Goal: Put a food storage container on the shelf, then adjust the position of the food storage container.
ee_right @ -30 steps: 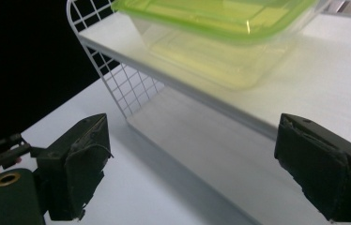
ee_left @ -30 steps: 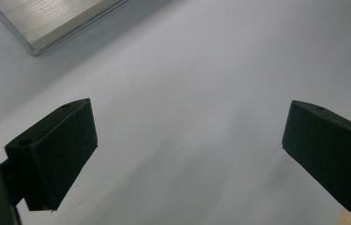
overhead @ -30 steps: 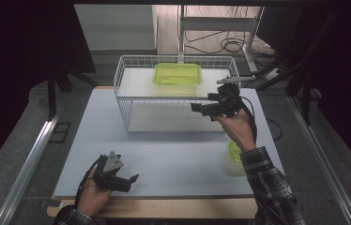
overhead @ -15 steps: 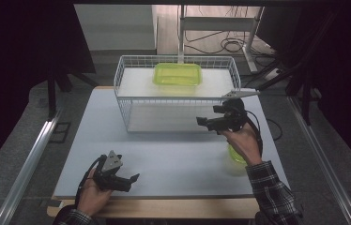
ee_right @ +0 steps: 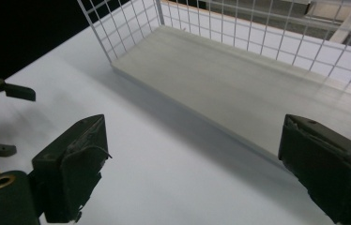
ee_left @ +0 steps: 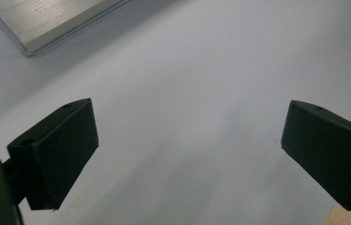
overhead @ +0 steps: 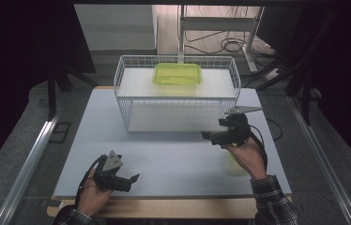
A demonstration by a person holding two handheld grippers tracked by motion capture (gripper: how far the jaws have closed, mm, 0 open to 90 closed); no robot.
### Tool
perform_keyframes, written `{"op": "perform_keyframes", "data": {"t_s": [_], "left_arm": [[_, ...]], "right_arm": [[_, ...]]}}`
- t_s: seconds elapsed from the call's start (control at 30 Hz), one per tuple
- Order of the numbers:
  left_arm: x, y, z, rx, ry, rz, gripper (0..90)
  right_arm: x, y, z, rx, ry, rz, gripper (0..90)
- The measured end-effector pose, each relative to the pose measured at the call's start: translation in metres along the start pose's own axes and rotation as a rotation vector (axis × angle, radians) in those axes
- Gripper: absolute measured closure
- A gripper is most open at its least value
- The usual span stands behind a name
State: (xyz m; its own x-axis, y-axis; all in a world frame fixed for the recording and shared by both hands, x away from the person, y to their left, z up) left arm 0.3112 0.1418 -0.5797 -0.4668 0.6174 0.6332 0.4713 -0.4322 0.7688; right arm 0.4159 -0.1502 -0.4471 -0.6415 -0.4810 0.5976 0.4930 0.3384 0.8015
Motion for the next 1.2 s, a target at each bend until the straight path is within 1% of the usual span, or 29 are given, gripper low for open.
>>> {"op": "perform_keyframes", "data": {"t_s": [0.03, 0.07, 0.27, 0.37, 0.4, 0.5, 0.57, 0.6, 0.73, 0.87, 1.0, 1.07, 1.1, 1.2], "left_arm": [[0.0, 0.0, 0.0, 0.0, 0.0, 0.0, 3.9], [0.0, -0.001, 0.0, -0.003, 0.002, 0.006, 3.9], [0.0, -0.001, 0.001, -0.013, 0.012, 0.012, 3.9], [0.0, -0.001, 0.0, -0.017, 0.013, 0.012, 3.8], [-0.001, -0.001, 0.0, -0.014, 0.012, 0.009, 3.8], [-0.001, -0.001, 0.0, -0.023, 0.016, 0.01, 3.7], [-0.001, -0.001, 0.001, -0.03, 0.02, 0.015, 3.6], [-0.001, -0.001, 0.001, -0.033, 0.021, 0.016, 3.6], [-0.001, -0.001, 0.001, -0.048, 0.023, 0.018, 3.1], [-0.001, -0.001, 0.0, -0.049, 0.02, 0.013, 2.8], [-0.001, -0.001, 0.0, -0.052, 0.02, 0.017, 2.8], [-0.001, -0.001, 0.0, -0.053, 0.021, 0.018, 2.8], [-0.001, -0.001, 0.0, -0.054, 0.021, 0.019, 2.8], [-0.001, -0.002, 0.001, -0.054, 0.021, 0.02, 2.8]], "right_arm": [[0.0, 0.0, 0.0, 0.0, 0.0, 0.0, 8.4], [0.0, -0.007, 0.001, -0.002, -0.004, 0.003, 7.3], [0.0, -0.021, 0.001, -0.008, -0.006, 0.007, 5.6], [0.001, -0.03, 0.001, -0.015, -0.008, 0.026, 9.1], [0.001, -0.032, 0.002, -0.02, -0.01, 0.029, 10.2], [0.002, -0.041, 0.002, -0.03, -0.007, 0.036, 12.7], [0.001, -0.047, 0.001, -0.02, -0.026, 0.046, 13.3], [0.001, -0.049, 0.0, -0.015, -0.033, 0.042, 14.2], [0.002, -0.057, 0.001, -0.004, -0.041, 0.052, 15.9], [-0.001, -0.068, -0.002, 0.015, -0.065, 0.06, 17.6], [-0.003, -0.079, -0.006, 0.041, -0.097, 0.088, 19.9], [-0.003, -0.08, -0.007, 0.036, -0.1, 0.092, 21.0], [-0.003, -0.082, -0.011, 0.032, -0.108, 0.095, 23.4], [-0.001, -0.083, -0.017, 0.03, -0.127, 0.095, 29.2]]}}
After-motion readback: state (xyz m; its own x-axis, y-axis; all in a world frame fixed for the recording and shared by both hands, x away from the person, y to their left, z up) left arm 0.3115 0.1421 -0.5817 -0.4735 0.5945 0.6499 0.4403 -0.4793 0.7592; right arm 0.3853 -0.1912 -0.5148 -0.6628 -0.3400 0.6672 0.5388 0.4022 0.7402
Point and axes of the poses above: each handheld gripper's, and its own axes: x roughly backward along the jaws, y roughly out of its top, z roughly to its left, the point moved 9 cm from there along -x, roughly forward along the jaws, and after that the axes turned 11 degrees about -y, right-handed, at the moved point
